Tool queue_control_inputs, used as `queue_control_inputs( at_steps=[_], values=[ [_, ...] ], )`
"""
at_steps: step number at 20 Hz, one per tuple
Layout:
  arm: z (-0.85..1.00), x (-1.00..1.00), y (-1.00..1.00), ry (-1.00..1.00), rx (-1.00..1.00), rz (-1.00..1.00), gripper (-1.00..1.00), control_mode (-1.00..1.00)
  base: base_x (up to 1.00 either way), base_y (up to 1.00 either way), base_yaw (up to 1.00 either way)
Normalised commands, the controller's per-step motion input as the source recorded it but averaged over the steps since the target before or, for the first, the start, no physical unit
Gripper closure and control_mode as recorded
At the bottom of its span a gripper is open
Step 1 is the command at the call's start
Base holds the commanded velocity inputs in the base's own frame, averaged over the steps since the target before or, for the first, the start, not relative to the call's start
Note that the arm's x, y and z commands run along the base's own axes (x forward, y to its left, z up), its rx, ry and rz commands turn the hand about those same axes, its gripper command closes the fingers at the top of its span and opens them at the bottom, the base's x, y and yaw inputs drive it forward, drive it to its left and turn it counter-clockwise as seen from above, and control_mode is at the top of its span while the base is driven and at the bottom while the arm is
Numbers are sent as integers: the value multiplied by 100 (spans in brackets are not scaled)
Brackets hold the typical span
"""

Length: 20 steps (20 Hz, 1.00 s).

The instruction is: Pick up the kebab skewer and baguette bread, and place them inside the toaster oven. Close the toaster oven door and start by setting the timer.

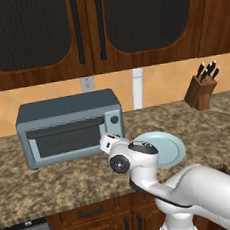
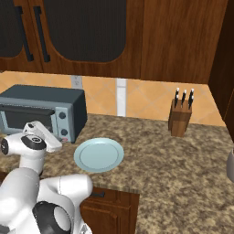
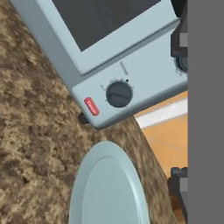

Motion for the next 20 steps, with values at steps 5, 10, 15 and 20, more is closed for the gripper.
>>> queue_control_inputs(
  at_steps=[5, 10, 15, 20],
  values=[
    [-99, 16, -64, -12, 2, 13, -100, -100, 0, 0, 0],
    [-100, 23, -69, -11, 2, 13, -100, -100, 0, 0, 0],
    [-100, 21, -82, -14, 2, 14, -100, -100, 0, 0, 0],
    [-100, 21, -83, -15, 3, 15, -100, -100, 0, 0, 0]
  ],
)
